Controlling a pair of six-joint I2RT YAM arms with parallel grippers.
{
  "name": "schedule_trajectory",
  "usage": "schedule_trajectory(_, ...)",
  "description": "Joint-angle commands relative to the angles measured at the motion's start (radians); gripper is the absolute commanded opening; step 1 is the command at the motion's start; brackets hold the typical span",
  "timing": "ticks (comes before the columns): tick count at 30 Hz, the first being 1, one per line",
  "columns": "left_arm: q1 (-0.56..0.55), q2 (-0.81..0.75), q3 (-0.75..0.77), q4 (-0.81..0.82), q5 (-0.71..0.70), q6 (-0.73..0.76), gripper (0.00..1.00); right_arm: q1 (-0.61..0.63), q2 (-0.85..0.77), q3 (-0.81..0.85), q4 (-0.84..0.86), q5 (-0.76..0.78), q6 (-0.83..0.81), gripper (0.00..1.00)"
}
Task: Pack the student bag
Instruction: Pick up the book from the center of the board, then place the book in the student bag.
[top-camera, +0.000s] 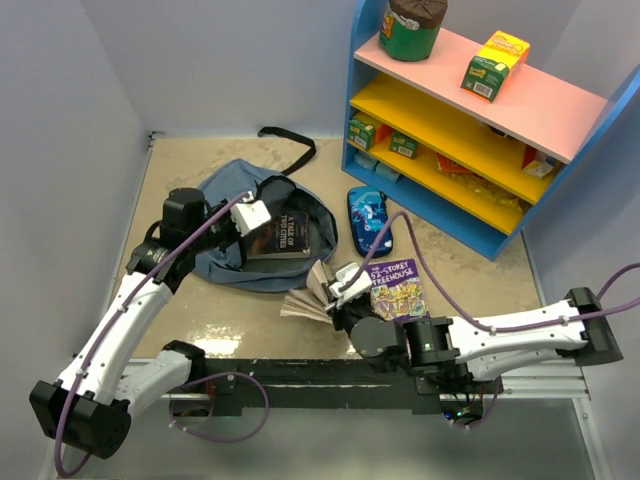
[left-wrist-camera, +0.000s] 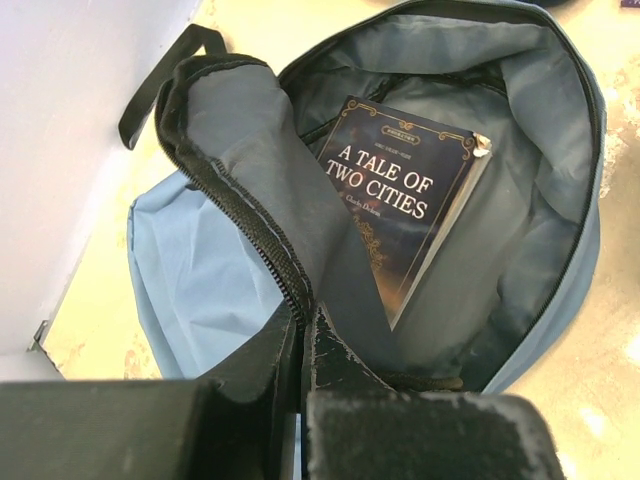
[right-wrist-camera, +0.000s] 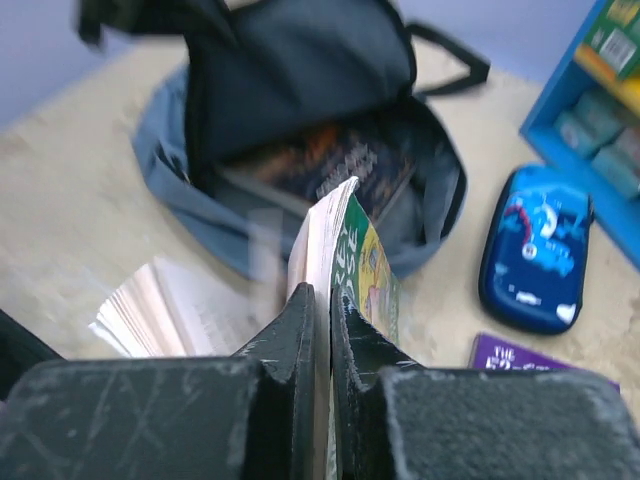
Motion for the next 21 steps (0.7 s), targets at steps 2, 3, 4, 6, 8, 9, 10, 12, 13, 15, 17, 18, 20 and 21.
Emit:
schedule_trajectory(2, -0.003, -0.009, -0.002, 0.054, -0.004, -0.018, 0.00, 0.044, -0.050, 0.143, 0.188, 0.123, -0.329, 0.00)
schedule_trajectory(3, -0.005, -0.007, -0.002, 0.054, 0.001, -0.020, 0.00, 0.046, -0.044, 0.149, 0.221, 0.124, -0.366, 0.00)
schedule_trajectory(4, -0.003, -0.009, -0.001, 0.052, 0.002, -0.021, 0.00, 0.044, -0.027, 0.156, 0.256, 0.126, -0.441, 0.00)
schedule_trajectory(6, -0.003, -0.012, -0.001, 0.051, 0.008, -0.025, 0.00, 0.033, -0.010, 0.160, 0.383, 0.118, -0.530, 0.00)
schedule_trajectory(8, -0.003, -0.016, -0.001, 0.042, 0.013, -0.025, 0.00, 0.010, 0.016, 0.166, 0.506, 0.092, -0.645, 0.00)
schedule_trajectory(9, -0.003, -0.018, -0.001, 0.039, 0.022, -0.026, 0.00, -0.029, 0.024, 0.185, 0.523, 0.054, -0.664, 0.00)
schedule_trajectory(10, -0.003, -0.021, 0.004, 0.032, 0.030, -0.028, 0.00, -0.052, 0.033, 0.194, 0.532, 0.031, -0.682, 0.00)
schedule_trajectory(12, -0.005, -0.024, 0.016, -0.003, 0.068, -0.025, 0.00, -0.124, 0.060, 0.214, 0.562, -0.046, -0.688, 0.00)
schedule_trajectory(13, -0.003, -0.025, 0.033, -0.017, 0.088, -0.023, 0.00, -0.144, 0.071, 0.218, 0.594, -0.071, -0.702, 0.00)
schedule_trajectory(15, -0.003, -0.028, 0.053, -0.081, 0.148, 0.000, 0.00, -0.186, 0.123, 0.237, 0.632, -0.103, -0.725, 0.00)
schedule_trajectory(17, -0.005, -0.025, 0.082, -0.131, 0.176, 0.008, 0.00, -0.204, 0.163, 0.252, 0.677, -0.149, -0.757, 0.00)
schedule_trajectory(18, -0.003, -0.024, 0.091, -0.147, 0.198, 0.011, 0.00, -0.221, 0.201, 0.269, 0.693, -0.160, -0.768, 0.00)
schedule_trajectory(20, -0.003, -0.018, 0.111, -0.178, 0.215, 0.012, 0.00, -0.237, 0.241, 0.283, 0.746, -0.193, -0.800, 0.00)
schedule_trajectory(21, -0.003, -0.018, 0.116, -0.181, 0.217, 0.008, 0.00, -0.253, 0.275, 0.292, 0.755, -0.204, -0.805, 0.00)
